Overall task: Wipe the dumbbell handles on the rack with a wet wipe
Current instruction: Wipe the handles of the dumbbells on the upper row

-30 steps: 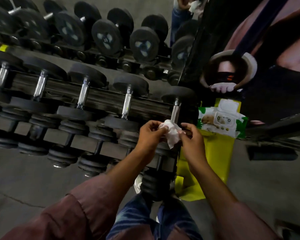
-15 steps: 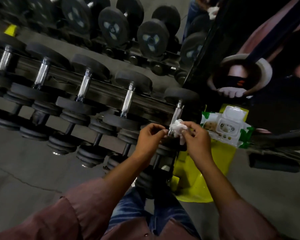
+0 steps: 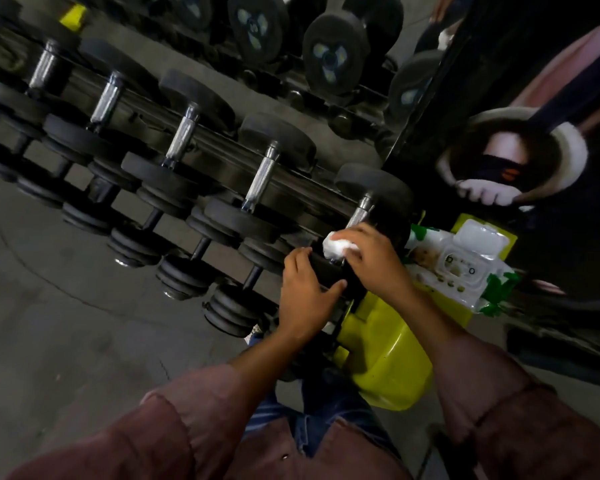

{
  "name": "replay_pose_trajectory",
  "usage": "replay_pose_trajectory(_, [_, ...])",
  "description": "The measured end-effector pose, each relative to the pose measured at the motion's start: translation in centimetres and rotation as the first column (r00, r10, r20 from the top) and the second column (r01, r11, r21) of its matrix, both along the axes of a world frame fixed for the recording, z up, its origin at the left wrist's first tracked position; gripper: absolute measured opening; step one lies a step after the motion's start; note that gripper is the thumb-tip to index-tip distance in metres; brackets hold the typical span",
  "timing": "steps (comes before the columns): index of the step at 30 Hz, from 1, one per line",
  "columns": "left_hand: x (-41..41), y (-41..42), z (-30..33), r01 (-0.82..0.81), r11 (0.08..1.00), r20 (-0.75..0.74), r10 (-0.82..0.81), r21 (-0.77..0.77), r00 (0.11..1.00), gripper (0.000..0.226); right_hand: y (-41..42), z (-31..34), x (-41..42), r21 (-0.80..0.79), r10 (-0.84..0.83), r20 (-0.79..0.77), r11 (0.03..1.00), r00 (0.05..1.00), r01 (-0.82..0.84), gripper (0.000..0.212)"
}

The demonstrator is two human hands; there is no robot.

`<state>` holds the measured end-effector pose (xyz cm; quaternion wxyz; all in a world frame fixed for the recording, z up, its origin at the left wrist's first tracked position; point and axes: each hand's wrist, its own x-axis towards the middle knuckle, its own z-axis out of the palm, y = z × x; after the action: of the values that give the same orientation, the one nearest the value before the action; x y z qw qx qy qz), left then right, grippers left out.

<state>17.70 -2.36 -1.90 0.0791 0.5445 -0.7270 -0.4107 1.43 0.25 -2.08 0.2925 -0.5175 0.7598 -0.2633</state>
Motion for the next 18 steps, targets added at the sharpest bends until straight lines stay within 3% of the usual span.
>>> replay_pose_trajectory(6, [-1.1, 0.1, -0.7, 0.029, 0.999, 0.097, -0.031, 0.019, 0.995, 0.110, -0.1, -1.1, -1.2, 0.155, 0.250, -0.183, 0.962, 0.951, -0.223, 0.026])
replay_pose_trajectory(10, [-1.1, 0.4, -1.0, 0.042, 0.999, 0.151, -0.045, 0.024, 0.987, 0.114, -0.5, -0.9, -2.4, 0.106, 0.148, -0.297, 0.987, 0.943, -0.121, 0.021])
replay_pose_trajectory(13, [-0.9, 0.5, -1.3, 0.023, 0.999, 0.177, -0.031, 0.048, 0.984, 0.120, -0.7, -0.6, -2.1, 0.056, 0.054, -0.268, 0.998, 0.962, -0.040, 0.029])
replay_pose_trajectory(18, [-0.4, 0.0, -1.4, 0.034, 0.994, 0.211, -0.056, 0.106, 0.976, 0.127, -0.8, -1.0, -0.6, 0.201, 0.330, -0.166, 0.934, 0.929, -0.296, 0.037])
